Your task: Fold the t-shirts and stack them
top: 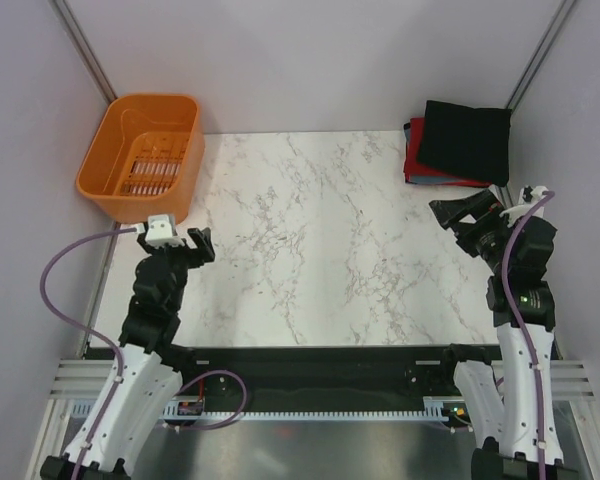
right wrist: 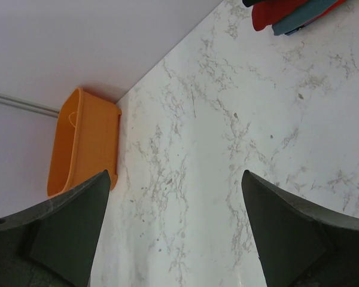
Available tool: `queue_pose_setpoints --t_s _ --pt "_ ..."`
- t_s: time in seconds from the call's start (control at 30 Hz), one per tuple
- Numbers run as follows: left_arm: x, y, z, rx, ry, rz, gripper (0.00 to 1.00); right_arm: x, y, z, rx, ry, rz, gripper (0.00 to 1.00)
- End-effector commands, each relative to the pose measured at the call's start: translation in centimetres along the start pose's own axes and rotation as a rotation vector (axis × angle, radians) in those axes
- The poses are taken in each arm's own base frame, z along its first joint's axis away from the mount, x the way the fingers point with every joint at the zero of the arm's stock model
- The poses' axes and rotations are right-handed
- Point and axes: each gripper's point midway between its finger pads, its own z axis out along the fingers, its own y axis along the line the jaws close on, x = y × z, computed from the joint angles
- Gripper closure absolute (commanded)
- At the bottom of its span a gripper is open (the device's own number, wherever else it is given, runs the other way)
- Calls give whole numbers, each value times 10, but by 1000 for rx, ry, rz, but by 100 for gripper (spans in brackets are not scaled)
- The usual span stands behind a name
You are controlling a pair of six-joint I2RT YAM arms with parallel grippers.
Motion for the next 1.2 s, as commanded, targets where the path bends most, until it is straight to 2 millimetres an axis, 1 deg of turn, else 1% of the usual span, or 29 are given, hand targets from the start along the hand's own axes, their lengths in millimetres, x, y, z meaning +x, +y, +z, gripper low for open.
queue_pose_setpoints --t_s 0.0,0.03,0.1,0.17,0.2,0.23,0.27,0.3,0.37,0.4,0.5,0.53,0.57,0.6,0.63,0.67,0.73,0.77,0.83,0.87,0.9,0.93,0.97,1.0,1.03,1.07,1.1,1.13,1.17 --pt "-17 18 17 -95 -168 94 15 7 -1 -12 24 4 50 2" --pt "7 22 27 -111 -106 117 15 5 0 -15 27 -6 52 2" --pt "13 26 36 -142 -123 88 14 5 4 -22 18 -18 65 2" --pt "44 35 48 -175 -57 102 13 1 14 -30 -8 -33 61 2" --pt "43 34 54 -168 -78 92 13 1 16 -33 -9 -32 50 2" --pt "51 29 61 -123 -60 91 13 -5 22 -38 -17 -50 35 2" --pt "55 32 66 -118 -55 74 13 -7 26 -42 -23 -60 21 2" --pt "70 31 75 -100 -23 70 14 -10 30 -48 -28 -72 -13 2" --pt "79 28 84 -58 -5 103 16 -14 29 -53 -20 -101 -63 2" --pt "95 29 88 -47 37 126 18 -17 25 -54 -2 -119 -111 2" --pt "99 27 98 -15 20 154 17 -18 4 -46 60 -148 -190 2" --pt "103 24 99 9 33 164 18 -12 -10 -39 89 -128 -228 2" --pt "98 23 101 29 8 193 17 -12 -14 -34 94 -133 -252 2" --pt "102 21 104 52 20 195 17 -5 -25 -26 109 -110 -271 2" --pt "117 14 103 111 51 207 17 -2 -34 -20 128 -93 -300 2" --pt "122 5 101 177 37 236 23 3 -47 -13 154 -83 -310 2" --pt "121 9 103 153 33 232 22 7 -63 -3 207 -58 -300 2" --pt "119 12 104 134 24 214 22 14 -67 7 191 -21 -325 2" --pt "118 19 105 89 13 200 18 18 -69 22 144 -25 -331 2" --pt "119 20 104 89 18 200 18 9 -58 27 89 -76 -354 2" --pt "120 20 104 89 18 200 18 21 -66 32 71 -63 -337 2" --pt "119 20 104 88 15 200 18 22 -64 34 35 -85 -338 2" --pt "120 20 104 89 16 202 18 10 -57 36 -3 -164 -378 2" --pt "119 20 104 88 14 200 18 17 -77 39 42 -172 -392 2" --pt "119 20 105 86 14 200 18 5 -95 37 136 -248 -416 2" --pt "120 20 104 87 16 202 18 -2 -99 37 148 -290 -466 2" --pt "120 20 104 87 16 200 18 6 -123 39 206 -289 -529 2" --pt "119 20 104 88 14 202 18 10 -136 43 229 -291 -542 2" --pt "120 20 104 88 16 202 18 -1 -131 46 203 -373 -554 2"
